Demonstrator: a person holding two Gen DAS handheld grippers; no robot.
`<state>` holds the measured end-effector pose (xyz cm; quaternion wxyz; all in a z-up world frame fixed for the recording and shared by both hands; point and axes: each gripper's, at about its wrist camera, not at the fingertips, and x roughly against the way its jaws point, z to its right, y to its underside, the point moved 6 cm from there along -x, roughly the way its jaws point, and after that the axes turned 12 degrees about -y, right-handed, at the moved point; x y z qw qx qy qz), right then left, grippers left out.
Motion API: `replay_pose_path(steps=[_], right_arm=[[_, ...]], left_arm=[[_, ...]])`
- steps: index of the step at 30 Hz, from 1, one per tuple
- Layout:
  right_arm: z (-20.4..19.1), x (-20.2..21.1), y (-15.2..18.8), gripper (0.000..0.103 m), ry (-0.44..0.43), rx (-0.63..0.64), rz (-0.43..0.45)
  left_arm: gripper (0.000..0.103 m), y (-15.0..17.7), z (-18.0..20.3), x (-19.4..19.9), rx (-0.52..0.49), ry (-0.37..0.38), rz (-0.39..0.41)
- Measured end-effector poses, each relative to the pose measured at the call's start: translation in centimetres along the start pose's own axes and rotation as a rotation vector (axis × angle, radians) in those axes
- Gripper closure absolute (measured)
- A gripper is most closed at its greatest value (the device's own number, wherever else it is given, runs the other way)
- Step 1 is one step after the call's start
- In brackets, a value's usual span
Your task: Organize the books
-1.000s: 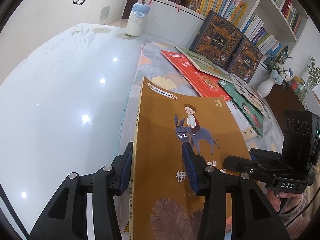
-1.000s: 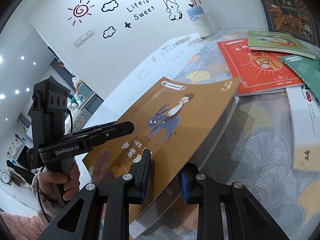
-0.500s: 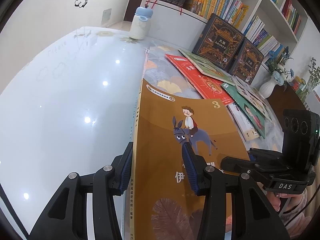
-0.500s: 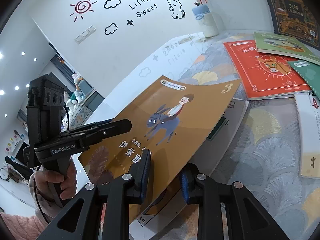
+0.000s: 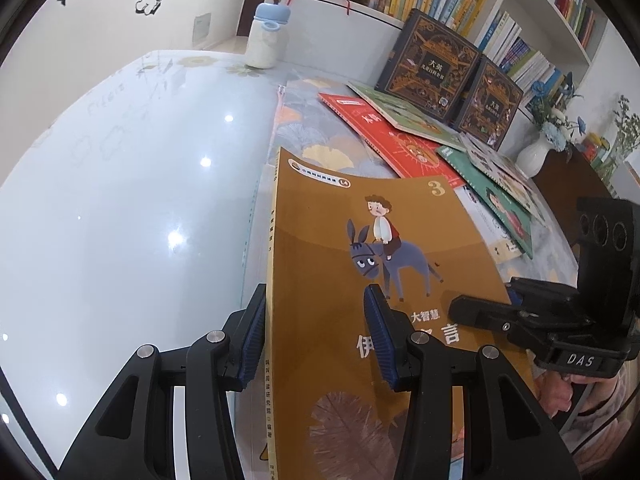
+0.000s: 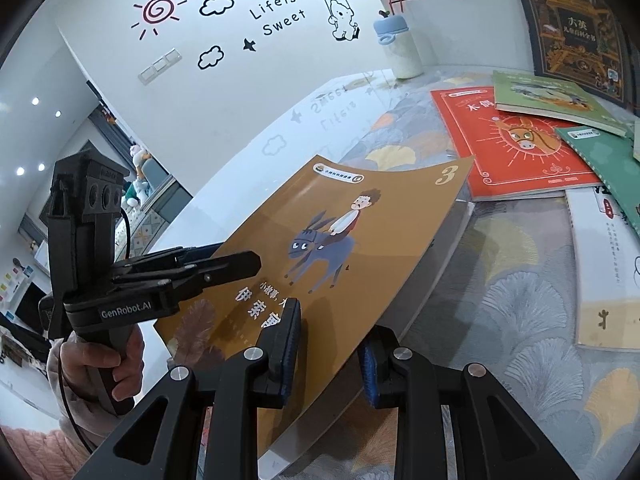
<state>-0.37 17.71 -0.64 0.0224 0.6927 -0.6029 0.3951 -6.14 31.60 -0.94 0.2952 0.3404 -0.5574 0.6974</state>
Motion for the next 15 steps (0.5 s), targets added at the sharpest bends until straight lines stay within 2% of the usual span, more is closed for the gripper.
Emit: replay_pose_path(steps=[3,6,9,12,13,14,15], right_arm=[[0.2,-0.3,0.1,0.076,-0.001,-0.008,-0.008],[0.0,-0.8,0.3,0.073,0.01,0.002,-0.019],[-0.2,-0.8,0.1,0.072,0.015,0.018,-0.021],[-0.6,-1.0,0.3,0.046,0.03,0.044,-0.052],[-0.9,-1.0,0.3,0.023,0.034,0.054,-0.06],[-1.2,-0.9,0.3,0.009,0.038,0.059,-0.067],[-1.4,-0.8,0.3,0.008,0.044,0.062,-0.067]], left_arm=[[0.057,-0.1,-0.2,0.0,0.001,-0.012,0.004],[0.055,-0.3,-0.5,0.2,-0.011,-0.072,0.023],[0.055,-0.5,-0.8,0.5,-0.006,-0.077,0.035],[0.055,-0.9,-1.2,1.0,-0.007,-0.119,0.055],[0.054,-1.0,-1.3,1.2,-0.003,-0.121,0.061],[0.053,-1.1,-1.4,1.3,0.002,-0.121,0.064],[0.052,-1.2,-1.4,1.5,0.011,-0.125,0.067]])
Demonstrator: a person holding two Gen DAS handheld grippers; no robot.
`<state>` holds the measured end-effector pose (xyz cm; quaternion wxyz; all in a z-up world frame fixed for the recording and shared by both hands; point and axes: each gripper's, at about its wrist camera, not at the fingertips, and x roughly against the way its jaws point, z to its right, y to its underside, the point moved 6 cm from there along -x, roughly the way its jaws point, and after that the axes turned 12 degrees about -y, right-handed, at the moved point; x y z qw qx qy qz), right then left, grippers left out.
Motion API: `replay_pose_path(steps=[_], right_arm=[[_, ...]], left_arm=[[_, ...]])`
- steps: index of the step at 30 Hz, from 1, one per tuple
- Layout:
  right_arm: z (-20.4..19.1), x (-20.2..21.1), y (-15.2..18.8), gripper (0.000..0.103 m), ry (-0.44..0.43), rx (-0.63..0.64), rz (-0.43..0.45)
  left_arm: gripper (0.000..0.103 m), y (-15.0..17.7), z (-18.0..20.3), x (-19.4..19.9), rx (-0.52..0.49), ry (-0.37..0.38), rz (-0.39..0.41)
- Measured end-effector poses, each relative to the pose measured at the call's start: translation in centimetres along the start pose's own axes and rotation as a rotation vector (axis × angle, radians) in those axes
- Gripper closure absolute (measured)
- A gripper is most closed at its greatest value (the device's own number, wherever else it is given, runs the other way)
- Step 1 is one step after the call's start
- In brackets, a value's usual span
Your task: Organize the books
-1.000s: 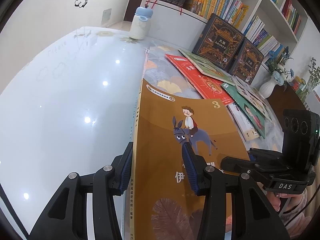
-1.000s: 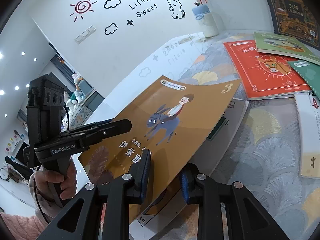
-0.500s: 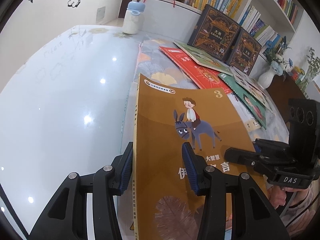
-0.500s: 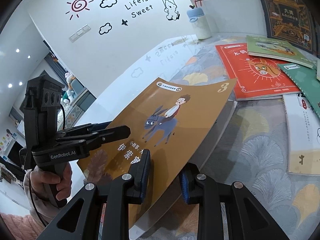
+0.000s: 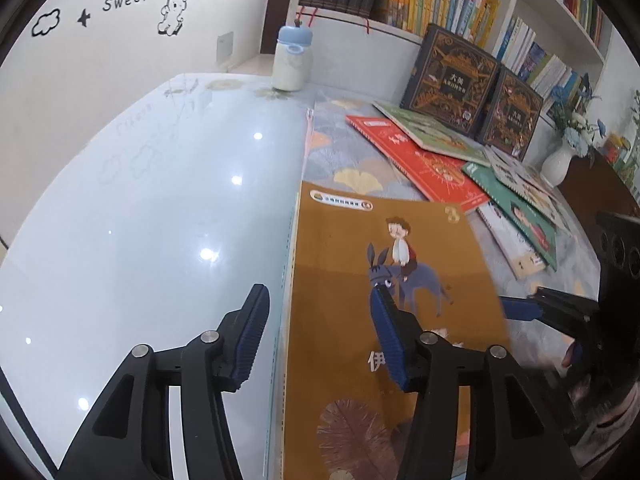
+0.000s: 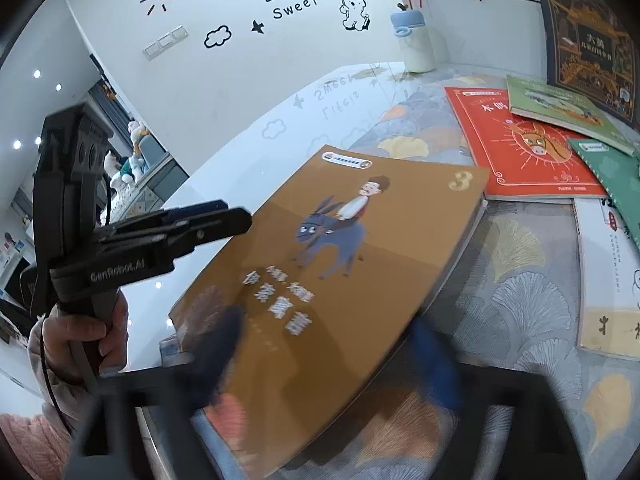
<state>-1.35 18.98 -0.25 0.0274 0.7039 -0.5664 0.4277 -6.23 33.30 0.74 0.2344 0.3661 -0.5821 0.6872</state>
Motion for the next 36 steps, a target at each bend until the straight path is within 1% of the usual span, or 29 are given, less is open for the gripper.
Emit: replay_pose_path(steps=[3,5,7,9,11,13,16,19,20,21,22,23,25,27,30,33,36], right_arm=[[-0.3,0.9,-0.3,0.008,0.014,0.026,0.014],[-0.1,1.7,-0.3,0.008,0.029,0.029,0.029],[0.4,3.0,-0.3,0.008,0.021,0.029,0.045],[1.5,4.6,-0.1,0.008,0.024,0.013,0.062],[3.0,6.7,-0.1,0.008,0.046,0.0,0.085],[5.0,9.3,0.0,0.008,0.083,-0.021,0.115],[8.9,14.1,0.2,0.008,0.16,-0.061,0.172],[13.7,19.1,0.6,0.008,0.239,-0.122,0.232],[15.1,20.5,0.9,0.008,0.26,-0.141,0.248],[16.9,22.1,1.3,0.008,0.284,-0.169,0.267],[17.9,23.2,1.5,0.008,0.296,-0.188,0.282],[19.0,24.4,1.8,0.008,0.308,-0.206,0.303],[21.1,26.2,2.4,0.008,0.336,-0.233,0.33],[22.7,27.5,2.9,0.008,0.364,-0.245,0.34],[25.4,28.6,3.3,0.008,0.409,-0.266,0.343],[27.6,28.8,3.6,0.008,0.441,-0.287,0.34],[28.9,28.2,3.8,0.008,0.436,-0.3,0.322]], left_arm=[[0.052,-0.5,-0.1,0.3,0.015,-0.024,0.003],[0.052,-0.8,0.1,0.5,0.024,-0.021,0.005],[0.052,-1.3,0.7,0.7,0.029,-0.016,0.006],[0.052,-2.0,2.0,0.8,0.02,-0.008,0.006],[0.052,-3.0,3.6,0.8,0.005,0.011,0.008],[0.052,-4.7,6.3,0.8,-0.026,0.058,0.02],[0.052,-7.7,11.6,0.5,-0.072,0.141,0.038],[0.052,-10.3,17.9,-0.6,-0.127,0.211,0.045],[0.052,-11.3,20.4,-1.3,-0.148,0.24,0.049],[0.052,-11.8,22.3,-2.0,-0.163,0.26,0.057],[0.052,-12.3,23.9,-2.7,-0.174,0.271,0.061],[0.052,-12.9,26.0,-3.9,-0.181,0.286,0.049],[0.052,-13.5,28.6,-5.8,-0.183,0.316,0.018],[0.052,-13.5,31.1,-8.0,-0.187,0.329,-0.024],[0.052,-13.1,33.6,-11.0,-0.225,0.315,-0.066],[0.052,-12.6,34.7,-12.7,-0.246,0.296,-0.083],[0.052,-12.1,35.6,-13.5,-0.256,0.33,-0.116]])
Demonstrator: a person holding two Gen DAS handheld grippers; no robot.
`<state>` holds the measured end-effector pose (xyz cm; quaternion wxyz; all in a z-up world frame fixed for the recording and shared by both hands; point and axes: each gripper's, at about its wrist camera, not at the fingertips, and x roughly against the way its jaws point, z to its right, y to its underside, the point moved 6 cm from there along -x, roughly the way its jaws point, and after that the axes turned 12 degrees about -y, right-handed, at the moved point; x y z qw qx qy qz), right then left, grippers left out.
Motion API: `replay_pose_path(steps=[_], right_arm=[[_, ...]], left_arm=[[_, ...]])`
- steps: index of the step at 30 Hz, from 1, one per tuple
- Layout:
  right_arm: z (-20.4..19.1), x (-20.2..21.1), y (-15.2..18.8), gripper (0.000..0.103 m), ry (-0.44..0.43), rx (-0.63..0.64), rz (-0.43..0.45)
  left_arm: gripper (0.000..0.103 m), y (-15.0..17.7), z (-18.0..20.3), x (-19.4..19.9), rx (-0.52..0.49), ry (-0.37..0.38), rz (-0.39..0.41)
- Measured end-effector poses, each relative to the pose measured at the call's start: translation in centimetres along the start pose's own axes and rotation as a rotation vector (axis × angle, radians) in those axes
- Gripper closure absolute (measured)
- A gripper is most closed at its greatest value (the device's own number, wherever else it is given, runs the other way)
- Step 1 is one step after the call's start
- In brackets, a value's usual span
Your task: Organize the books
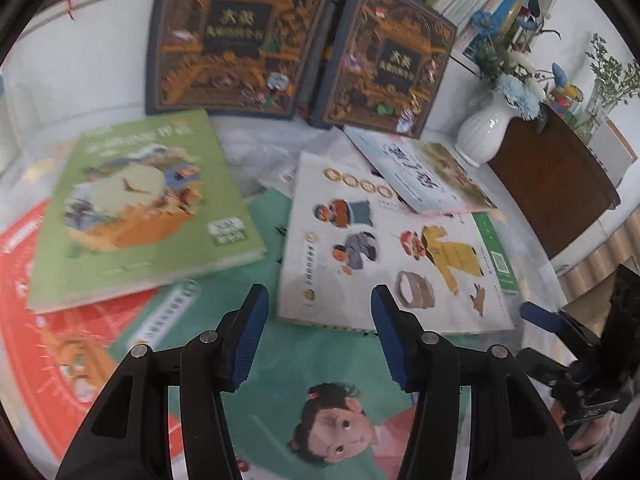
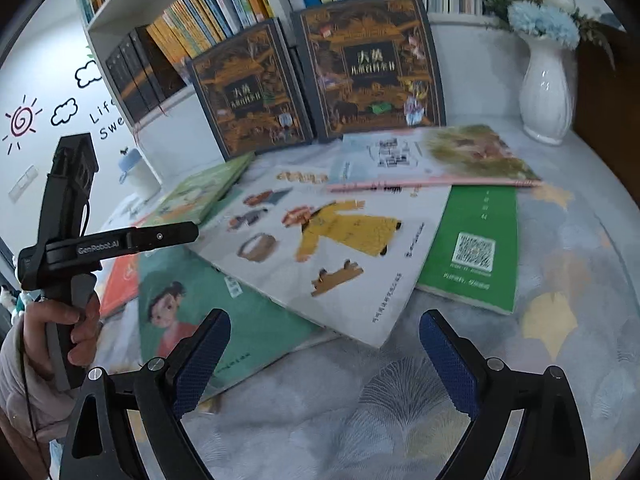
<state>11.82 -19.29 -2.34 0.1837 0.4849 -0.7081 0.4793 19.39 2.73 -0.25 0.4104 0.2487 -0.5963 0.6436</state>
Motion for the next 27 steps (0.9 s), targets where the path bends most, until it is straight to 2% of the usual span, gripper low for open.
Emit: replay_pose_path(steps=[3,5,12,16,20,22,23,25,27], right_arm=[[0.4,-1.1,0.5,0.008,0.004,-0.016,-0.029],[0.3,-1.7,0.9,0.008,-0.024,-0.033,-0.044],[-0.3,-1.8,0.9,0.008,-0.068,-0.027,-0.033],[0.2,-1.7,1.0,0.008,-0.016,-0.016,-0.042],[0.7,-1.2,0.6,0.008,0.08,0.013,-0.032],[0.5,-1.2,0.3,0.006,0.043,0.013,-0.021],[0.3,-1.3,0.2,0.005,0.019,0.01,-0.018],[0.1,-1.6,0.1,0.005,0.046,0.027,-0.031],[0.1,-1.8,0.2,0.005,0.061,0.036,-0.052]], left_arm=[[0.052,0.1,0.6,-0.6,-0.052,-0.032,0.014],[0.051,-0.1,0.9,-0.8,-0.071,-0.039,0.012],[0.051,-0.1,1.2,-1.0,-0.127,-0.044,0.011],[0.051,0.1,1.2,-0.8,-0.119,-0.012,-0.004],[0.051,-0.2,0.6,-0.8,-0.076,-0.023,0.001],[0.05,-0.1,1.1,-0.9,-0.083,0.009,-0.001],[0.05,0.0,1.5,-1.0,-0.115,-0.015,0.004],[0.05,0.0,2.2,-1.1,-0.171,-0.059,0.002],[0.05,0.0,2.4,-1.0,-0.178,-0.067,-0.011]])
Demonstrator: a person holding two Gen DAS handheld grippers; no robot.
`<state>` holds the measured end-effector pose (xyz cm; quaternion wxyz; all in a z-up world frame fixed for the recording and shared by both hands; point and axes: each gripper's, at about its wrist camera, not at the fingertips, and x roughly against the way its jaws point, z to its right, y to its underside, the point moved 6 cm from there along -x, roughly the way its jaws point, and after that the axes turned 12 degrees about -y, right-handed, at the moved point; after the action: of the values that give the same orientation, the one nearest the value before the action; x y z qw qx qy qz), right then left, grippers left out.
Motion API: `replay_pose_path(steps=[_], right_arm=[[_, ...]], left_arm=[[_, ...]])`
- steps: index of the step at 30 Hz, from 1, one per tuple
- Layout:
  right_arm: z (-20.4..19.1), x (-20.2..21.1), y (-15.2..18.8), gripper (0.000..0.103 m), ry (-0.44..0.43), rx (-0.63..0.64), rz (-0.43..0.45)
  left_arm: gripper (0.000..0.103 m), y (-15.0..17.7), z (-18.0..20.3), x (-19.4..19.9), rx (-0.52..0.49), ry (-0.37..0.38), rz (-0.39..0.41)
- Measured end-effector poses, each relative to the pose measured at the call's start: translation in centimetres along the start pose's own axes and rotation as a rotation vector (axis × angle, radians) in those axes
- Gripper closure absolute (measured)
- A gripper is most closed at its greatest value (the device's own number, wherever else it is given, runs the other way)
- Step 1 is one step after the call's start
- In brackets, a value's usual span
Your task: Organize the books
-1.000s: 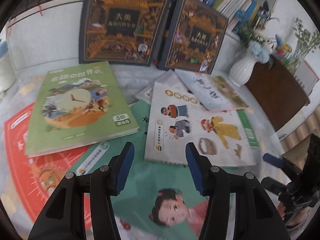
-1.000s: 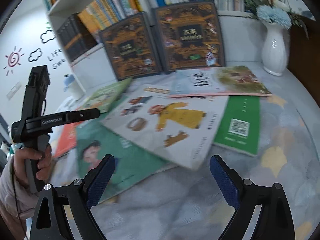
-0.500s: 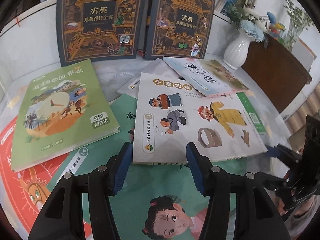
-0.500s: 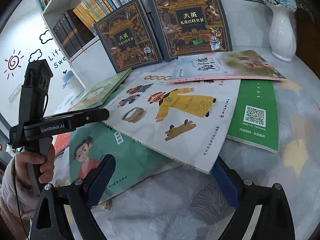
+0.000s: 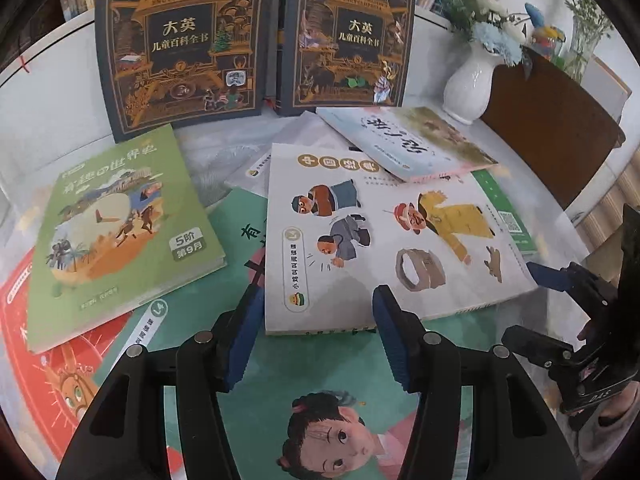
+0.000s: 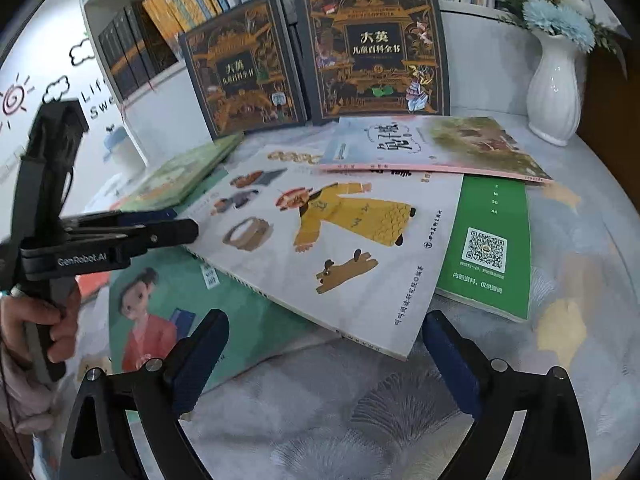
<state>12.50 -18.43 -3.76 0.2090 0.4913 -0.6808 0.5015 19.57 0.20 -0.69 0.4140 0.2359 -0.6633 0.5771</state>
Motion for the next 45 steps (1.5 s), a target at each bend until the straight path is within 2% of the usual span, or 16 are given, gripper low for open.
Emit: replay_pose_path(steps=[5,10,12,13,15,19,22,27,28,29,31,33,35,39,43,45], right_arm=[[-0.4,0.9,0.7,0.005,-0.06,-0.051,-0.016],[-3.3,3.2,3.6,0.005,-0.146,-0.065,-0.057],[-5.2,4.2,5.7,0.011,-0.224,-0.071,-0.113],[-6.7,4.9,7.0,0.022,-0.3,-0.063,-0.152],[-8.6,6.3,8.4,0.025,-0.365,-0.025,-0.194],[-6.5,8.0,5.4,0.025,-0.223,0.05,-0.093],[-4.0,5.8,1.7,0.025,-0.137,0.126,-0.05],[-1.1,-0.3,-1.4,0.025,-0.092,0.133,-0.108],[-0.8,-0.9,-1.6,0.025,-0.088,0.126,-0.122],[-0.4,-1.5,-1.5,0.025,-0.088,0.11,-0.14],[-0.1,-1.2,-1.0,0.025,-0.122,0.056,-0.119],[-1.1,0.0,0.4,0.026,-0.168,0.026,-0.121],[-3.5,1.1,3.2,0.026,-0.231,0.012,-0.167],[-9.4,3.7,9.1,0.028,-0.3,0.19,-0.267],[-7.9,3.2,8.3,0.028,-0.262,0.074,-0.206],[-7.9,2.8,7.8,0.028,-0.297,0.009,-0.18]], left_arm=[[0.05,0.5,-0.6,0.6,0.033,0.038,-0.017],[0.05,2.6,-0.9,2.3,0.048,0.055,-0.046],[0.05,3.7,-1.6,3.5,0.069,0.046,-0.041],[0.05,4.2,-2.1,4.1,0.082,0.018,-0.039],[0.05,5.6,-2.8,6.1,0.092,-0.016,-0.023],[0.05,8.7,-2.2,8.8,0.1,0.053,-0.032],[0.05,10.6,-0.4,9.8,0.09,0.103,-0.042],[0.05,11.9,1.9,9.0,0.113,0.118,-0.06],[0.054,12.0,2.1,8.6,0.123,0.124,-0.066],[0.061,12.1,2.3,8.2,0.135,0.13,-0.076],[0.064,12.3,2.3,8.0,0.145,0.125,-0.07],[0.064,12.4,2.1,8.1,0.144,0.118,-0.061],[0.065,12.7,1.5,8.5,0.148,0.113,-0.057],[0.065,14.4,-0.1,9.3,0.149,0.094,-0.051],[0.065,14.3,-0.4,9.2,0.162,0.09,-0.035],[0.065,14.4,0.2,9.2,0.145,0.086,-0.032]])
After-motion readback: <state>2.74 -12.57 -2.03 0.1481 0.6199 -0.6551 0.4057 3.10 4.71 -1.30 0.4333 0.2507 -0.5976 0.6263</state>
